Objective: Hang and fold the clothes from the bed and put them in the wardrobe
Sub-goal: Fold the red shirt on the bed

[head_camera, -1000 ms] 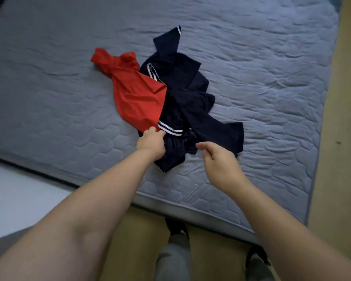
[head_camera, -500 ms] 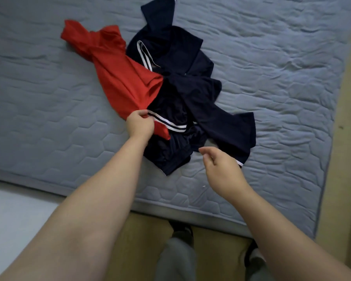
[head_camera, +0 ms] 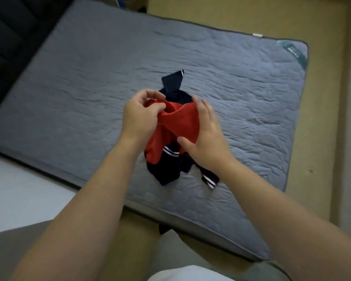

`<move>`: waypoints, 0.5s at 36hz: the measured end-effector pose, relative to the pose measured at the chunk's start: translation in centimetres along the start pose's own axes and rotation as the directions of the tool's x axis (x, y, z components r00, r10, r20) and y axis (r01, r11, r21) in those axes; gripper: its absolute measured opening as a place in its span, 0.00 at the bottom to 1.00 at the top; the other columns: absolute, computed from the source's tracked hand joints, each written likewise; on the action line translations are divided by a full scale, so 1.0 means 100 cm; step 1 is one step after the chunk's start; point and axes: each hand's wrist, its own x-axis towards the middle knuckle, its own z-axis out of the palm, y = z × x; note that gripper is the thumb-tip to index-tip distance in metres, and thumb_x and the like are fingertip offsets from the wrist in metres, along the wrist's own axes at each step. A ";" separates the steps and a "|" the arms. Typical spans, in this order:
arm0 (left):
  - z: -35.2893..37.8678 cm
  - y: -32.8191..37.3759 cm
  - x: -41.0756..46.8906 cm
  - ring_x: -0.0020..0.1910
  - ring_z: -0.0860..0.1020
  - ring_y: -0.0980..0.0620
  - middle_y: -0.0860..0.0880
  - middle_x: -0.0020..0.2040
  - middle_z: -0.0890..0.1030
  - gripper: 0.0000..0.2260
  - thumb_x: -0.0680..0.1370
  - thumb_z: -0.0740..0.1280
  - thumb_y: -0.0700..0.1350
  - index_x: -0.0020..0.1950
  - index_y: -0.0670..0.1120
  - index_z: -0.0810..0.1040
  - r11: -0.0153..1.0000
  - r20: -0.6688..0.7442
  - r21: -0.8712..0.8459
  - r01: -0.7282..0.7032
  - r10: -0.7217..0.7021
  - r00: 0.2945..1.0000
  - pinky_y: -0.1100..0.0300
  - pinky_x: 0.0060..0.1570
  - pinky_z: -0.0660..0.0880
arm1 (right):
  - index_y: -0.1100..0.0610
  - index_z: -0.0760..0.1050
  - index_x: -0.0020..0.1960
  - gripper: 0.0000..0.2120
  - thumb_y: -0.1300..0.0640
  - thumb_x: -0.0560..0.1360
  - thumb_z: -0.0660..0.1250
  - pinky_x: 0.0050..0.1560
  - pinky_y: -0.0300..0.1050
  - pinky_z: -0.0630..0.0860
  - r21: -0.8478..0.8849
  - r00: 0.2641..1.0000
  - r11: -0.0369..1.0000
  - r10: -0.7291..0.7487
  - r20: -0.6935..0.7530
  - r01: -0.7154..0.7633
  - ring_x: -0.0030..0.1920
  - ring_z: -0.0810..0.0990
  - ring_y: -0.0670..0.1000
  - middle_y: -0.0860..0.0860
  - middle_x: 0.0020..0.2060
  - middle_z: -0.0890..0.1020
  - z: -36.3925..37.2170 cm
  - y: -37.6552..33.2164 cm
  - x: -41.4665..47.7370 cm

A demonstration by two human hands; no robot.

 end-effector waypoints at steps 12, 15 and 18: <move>0.125 0.072 -0.183 0.37 0.83 0.53 0.49 0.38 0.85 0.15 0.77 0.66 0.32 0.41 0.49 0.86 0.997 -0.267 -0.071 0.000 -0.019 0.964 0.58 0.39 0.81 | 0.57 0.73 0.40 0.08 0.59 0.67 0.72 0.44 0.43 0.68 -0.090 0.767 0.840 -0.438 0.468 0.535 0.48 0.77 0.49 0.51 0.53 0.81 -0.203 0.027 -0.032; 0.152 0.092 -0.230 0.36 0.82 0.49 0.45 0.38 0.84 0.15 0.71 0.64 0.29 0.43 0.45 0.86 0.990 -0.287 -0.139 0.001 -0.041 0.957 0.59 0.39 0.81 | 0.54 0.66 0.37 0.11 0.62 0.66 0.69 0.30 0.35 0.63 -0.026 0.657 0.789 -0.493 0.571 0.614 0.32 0.71 0.41 0.47 0.31 0.72 -0.243 0.022 -0.056; 0.167 0.109 -0.268 0.37 0.82 0.52 0.46 0.39 0.84 0.19 0.64 0.62 0.33 0.50 0.41 0.85 0.999 -0.234 -0.054 -0.007 -0.005 0.972 0.63 0.39 0.79 | 0.57 0.67 0.45 0.12 0.66 0.67 0.66 0.30 0.34 0.63 0.002 0.603 0.752 -0.531 0.595 0.660 0.31 0.69 0.41 0.47 0.32 0.71 -0.273 0.016 -0.069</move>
